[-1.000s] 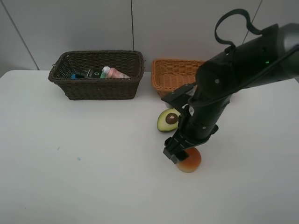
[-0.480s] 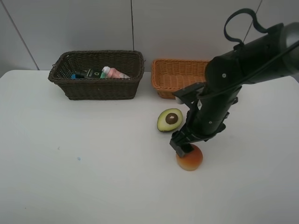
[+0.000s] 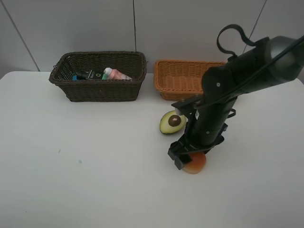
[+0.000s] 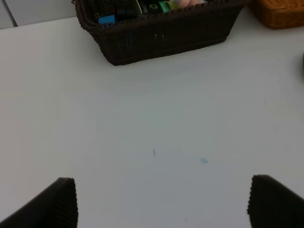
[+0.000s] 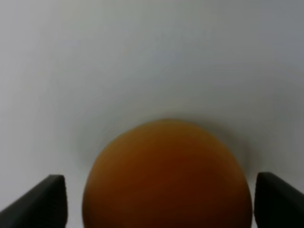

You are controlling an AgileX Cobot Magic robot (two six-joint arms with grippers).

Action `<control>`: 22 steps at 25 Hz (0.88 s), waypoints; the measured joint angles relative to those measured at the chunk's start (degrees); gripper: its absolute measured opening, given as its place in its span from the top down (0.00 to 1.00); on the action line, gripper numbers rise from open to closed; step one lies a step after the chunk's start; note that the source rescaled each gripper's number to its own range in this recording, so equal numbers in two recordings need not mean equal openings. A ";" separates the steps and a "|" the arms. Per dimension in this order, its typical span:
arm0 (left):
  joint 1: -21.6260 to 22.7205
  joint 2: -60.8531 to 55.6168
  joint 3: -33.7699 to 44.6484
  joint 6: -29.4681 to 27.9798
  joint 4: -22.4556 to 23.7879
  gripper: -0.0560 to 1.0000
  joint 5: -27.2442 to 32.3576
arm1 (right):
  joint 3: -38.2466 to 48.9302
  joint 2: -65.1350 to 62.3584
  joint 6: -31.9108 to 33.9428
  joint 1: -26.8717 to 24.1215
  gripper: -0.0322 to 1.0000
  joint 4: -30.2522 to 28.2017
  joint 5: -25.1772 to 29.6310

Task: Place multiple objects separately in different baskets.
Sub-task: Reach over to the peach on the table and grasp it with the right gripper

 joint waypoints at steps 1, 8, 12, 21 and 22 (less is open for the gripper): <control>0.00 0.00 0.00 0.00 0.00 0.11 0.00 | 0.00 0.84 0.00 0.00 0.01 -0.07 0.00; 0.00 0.00 0.00 0.00 0.00 0.11 0.00 | 0.00 2.65 -0.20 0.00 0.01 -0.15 -0.68; 0.00 0.00 0.00 0.00 0.00 0.11 0.00 | 0.00 2.71 -0.20 0.00 0.71 -0.47 -0.37; 0.00 0.00 0.00 0.00 0.00 0.11 0.00 | -1.59 2.76 -0.20 0.00 0.93 -0.42 3.24; 0.00 0.00 0.00 0.00 0.00 0.11 0.00 | -2.64 2.76 -0.20 0.00 0.93 -0.86 4.74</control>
